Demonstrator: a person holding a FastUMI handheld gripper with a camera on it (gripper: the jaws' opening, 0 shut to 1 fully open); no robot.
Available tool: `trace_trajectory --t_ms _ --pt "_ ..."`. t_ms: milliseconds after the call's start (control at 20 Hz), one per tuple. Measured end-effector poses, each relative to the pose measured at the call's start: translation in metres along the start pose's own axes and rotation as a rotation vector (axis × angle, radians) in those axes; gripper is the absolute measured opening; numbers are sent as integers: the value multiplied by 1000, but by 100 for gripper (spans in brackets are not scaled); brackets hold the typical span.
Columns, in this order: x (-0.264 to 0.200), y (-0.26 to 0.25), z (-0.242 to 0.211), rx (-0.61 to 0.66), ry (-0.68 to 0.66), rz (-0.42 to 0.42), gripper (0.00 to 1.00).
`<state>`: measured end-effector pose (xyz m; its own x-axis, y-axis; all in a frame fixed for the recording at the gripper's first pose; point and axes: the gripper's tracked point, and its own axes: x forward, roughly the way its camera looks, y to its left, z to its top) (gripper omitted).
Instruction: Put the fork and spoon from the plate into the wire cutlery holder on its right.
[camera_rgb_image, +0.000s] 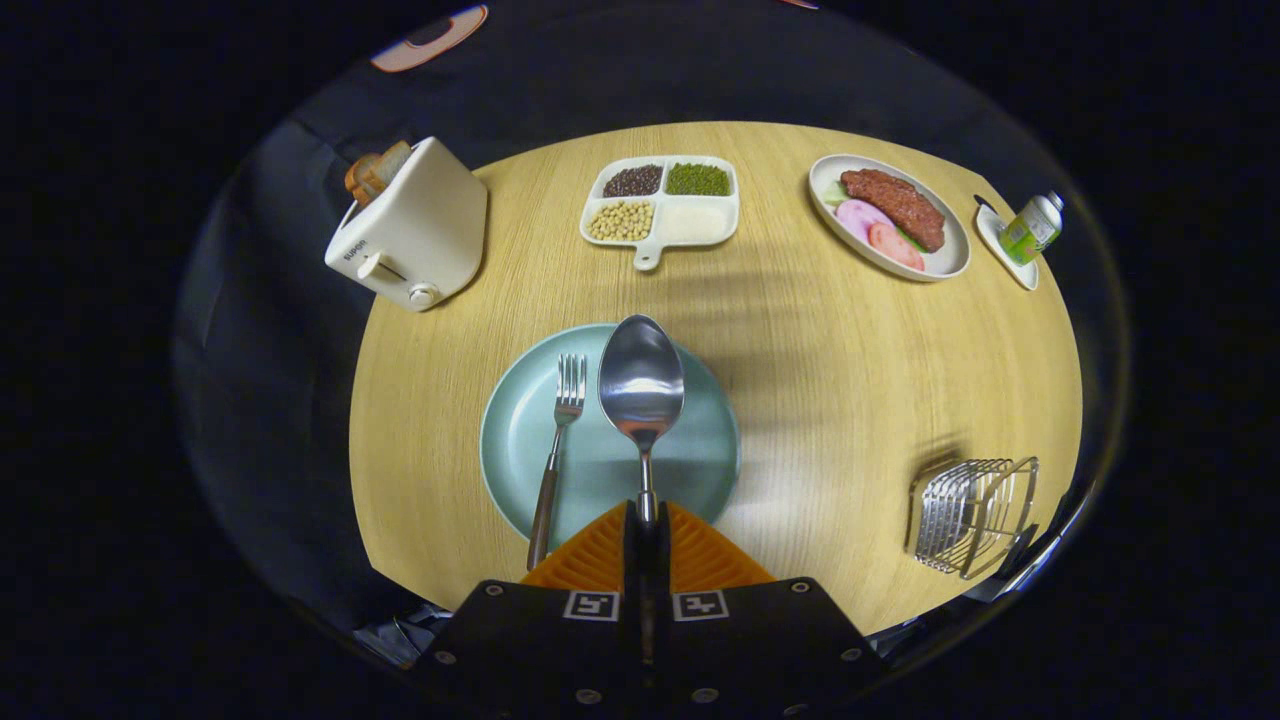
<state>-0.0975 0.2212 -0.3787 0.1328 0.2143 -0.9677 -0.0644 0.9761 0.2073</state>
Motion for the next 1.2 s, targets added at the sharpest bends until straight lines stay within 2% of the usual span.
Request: trace_trajectory --t_ms 250,550,700,800,950,1200 --pt "-51 -55 2 13 -92 -36 5" --pt "-92 -129 -11 1 -126 -99 5" --pt "-104 -154 -26 6 -101 -90 5" --pt "-106 -181 -42 -41 -65 -121 5" --pt "-108 -201 -61 -64 1 -115 5" --pt "-96 -228 -86 -84 109 -128 5"
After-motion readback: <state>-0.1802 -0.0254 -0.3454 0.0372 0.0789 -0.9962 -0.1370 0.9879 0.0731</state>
